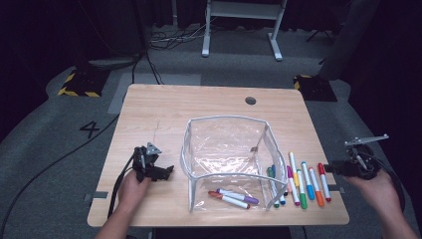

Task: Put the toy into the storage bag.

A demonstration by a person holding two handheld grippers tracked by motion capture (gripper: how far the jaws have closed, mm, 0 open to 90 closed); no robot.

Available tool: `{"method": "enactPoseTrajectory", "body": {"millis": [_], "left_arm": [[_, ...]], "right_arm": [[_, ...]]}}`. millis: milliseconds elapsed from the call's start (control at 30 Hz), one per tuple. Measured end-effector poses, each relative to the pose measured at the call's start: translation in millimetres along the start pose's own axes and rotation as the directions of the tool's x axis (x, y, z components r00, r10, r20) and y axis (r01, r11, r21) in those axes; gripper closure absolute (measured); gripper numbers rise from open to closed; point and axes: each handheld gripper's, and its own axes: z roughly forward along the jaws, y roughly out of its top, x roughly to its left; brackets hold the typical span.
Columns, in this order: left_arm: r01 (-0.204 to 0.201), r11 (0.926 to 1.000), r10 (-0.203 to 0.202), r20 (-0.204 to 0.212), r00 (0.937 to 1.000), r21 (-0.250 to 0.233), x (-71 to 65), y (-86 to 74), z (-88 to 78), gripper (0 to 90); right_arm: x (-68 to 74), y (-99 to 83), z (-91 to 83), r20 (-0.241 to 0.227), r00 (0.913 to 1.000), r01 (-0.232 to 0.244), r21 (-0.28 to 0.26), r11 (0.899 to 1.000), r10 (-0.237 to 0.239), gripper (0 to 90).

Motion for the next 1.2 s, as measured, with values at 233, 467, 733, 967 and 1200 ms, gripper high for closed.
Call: {"method": "enactPoseTrajectory", "body": {"millis": [233, 467, 733, 967, 1200], "left_arm": [[0.0, 1.0, 0.0, 0.0, 1.0, 0.0, 0.1, 0.1, 0.0, 0.0], [0.001, 1.0, -0.001, 0.0, 1.0, 0.0, 0.0, 0.1, 0.0, 0.0], [0.0, 1.0, 0.0, 0.0, 1.0, 0.0, 0.0, 0.0, 0.0, 0.0], [0.0, 1.0, 0.0, 0.0, 1.0, 0.0, 0.0, 0.1, 0.0, 0.0], [0.0, 1.0, 0.0, 0.0, 1.0, 0.0, 0.0, 0.1, 0.0, 0.0]], "right_arm": [[-14.6, -20.9, 36.4, 0.018, 0.9983, -0.057, 0.1, 0.993, 0.056, 59.1], [-22.2, -24.1, 65.1, 0.047, 0.9962, -0.081, 0.178, 0.981, 0.074, 60.9], [-23.1, -22.0, 80.2, 0.088, 0.9938, -0.087, 0.23, 0.969, 0.068, 68.9], [-25.8, -19.6, 80.1, 0.111, 0.9879, -0.132, 0.234, 0.963, 0.108, 76.2], [-22.3, -8.6, 48.6, 0.034, 0.9906, -0.136, 0.107, 0.985, 0.133, 76.5]]}}
